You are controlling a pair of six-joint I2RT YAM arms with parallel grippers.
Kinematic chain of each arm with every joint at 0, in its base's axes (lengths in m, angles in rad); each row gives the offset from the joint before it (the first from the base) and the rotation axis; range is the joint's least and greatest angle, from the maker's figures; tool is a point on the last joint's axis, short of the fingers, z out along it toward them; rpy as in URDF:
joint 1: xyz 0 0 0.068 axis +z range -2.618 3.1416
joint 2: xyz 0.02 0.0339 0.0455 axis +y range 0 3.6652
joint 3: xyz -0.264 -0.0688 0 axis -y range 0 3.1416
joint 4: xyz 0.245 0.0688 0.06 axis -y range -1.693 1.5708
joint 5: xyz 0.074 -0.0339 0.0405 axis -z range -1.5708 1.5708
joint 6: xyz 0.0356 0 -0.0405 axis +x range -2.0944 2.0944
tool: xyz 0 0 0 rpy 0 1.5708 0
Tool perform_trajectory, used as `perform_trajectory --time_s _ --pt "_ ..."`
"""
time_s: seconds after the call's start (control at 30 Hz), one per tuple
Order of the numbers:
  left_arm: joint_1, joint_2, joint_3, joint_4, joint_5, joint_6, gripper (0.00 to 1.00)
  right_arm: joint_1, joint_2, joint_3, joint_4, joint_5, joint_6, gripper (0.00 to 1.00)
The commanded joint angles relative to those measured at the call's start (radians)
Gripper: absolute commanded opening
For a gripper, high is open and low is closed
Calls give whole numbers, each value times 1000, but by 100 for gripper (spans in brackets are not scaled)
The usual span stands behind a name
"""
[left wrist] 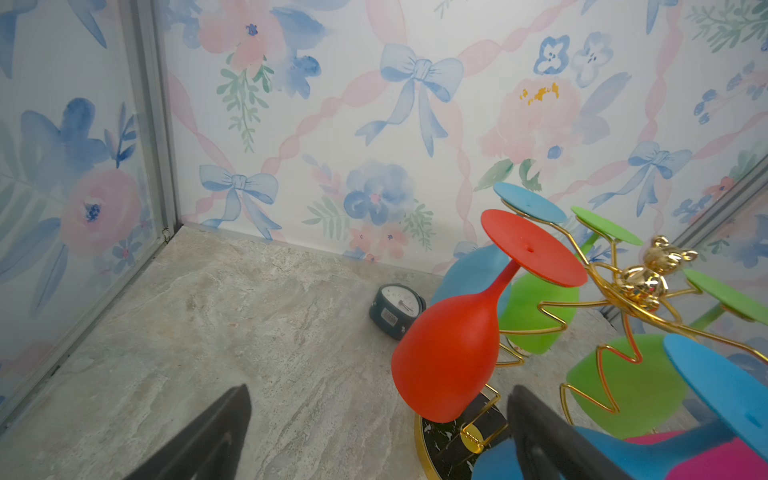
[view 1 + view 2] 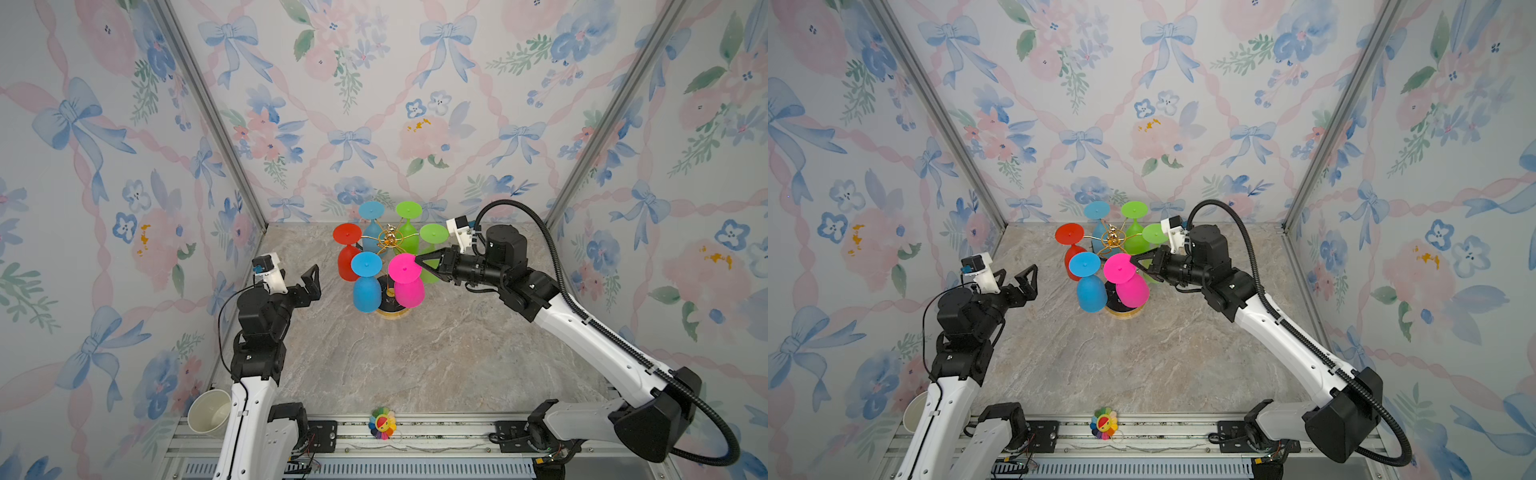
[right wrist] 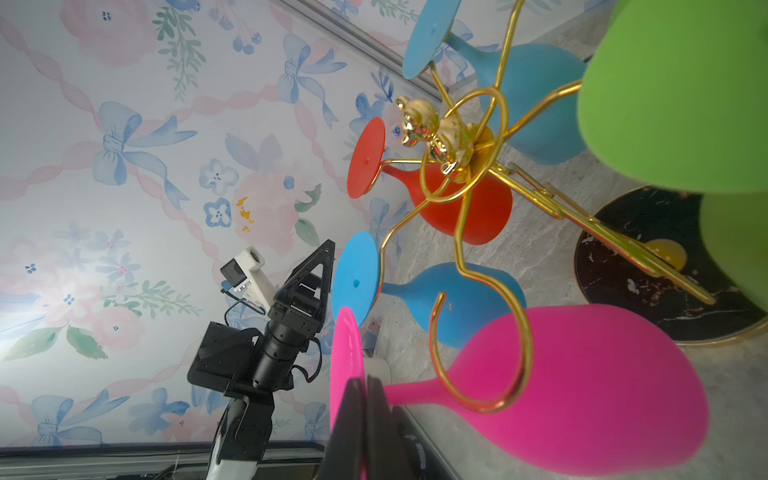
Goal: Take the wine glass off the wine glass rack
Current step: 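Carry the magenta glass toward the left gripper while the left gripper reaches to meet it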
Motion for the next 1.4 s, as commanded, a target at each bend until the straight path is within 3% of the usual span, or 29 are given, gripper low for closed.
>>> perform_trajectory --time_s 0.0,0.3,0.37,0.53,0.73,0.83,1.07,1.37 --pt "6 -20 88 -106 133 26 98 16 -44 -1 -38 -41 -80 0" --pt "7 -70 259 -397 220 103 98 13 -129 -47 -146 -30 -221 0" --pt "7 -76 284 -430 285 103 98 9 -140 -55 -154 -25 -237 0" --pt "-19 -50 321 -439 578 62 95 5 -166 -76 -169 -20 -283 0" --pt "-91 -34 325 -436 740 57 92 5 -208 -119 -166 11 -322 0" --pt "-136 -31 325 -437 744 54 92 7 -226 -134 -157 15 -359 0" --pt "-316 -43 288 -353 582 -31 92 10 -264 -158 -124 47 -381 0" --pt "-665 24 175 -29 356 -186 85 48 -355 -195 -148 175 -486 0"
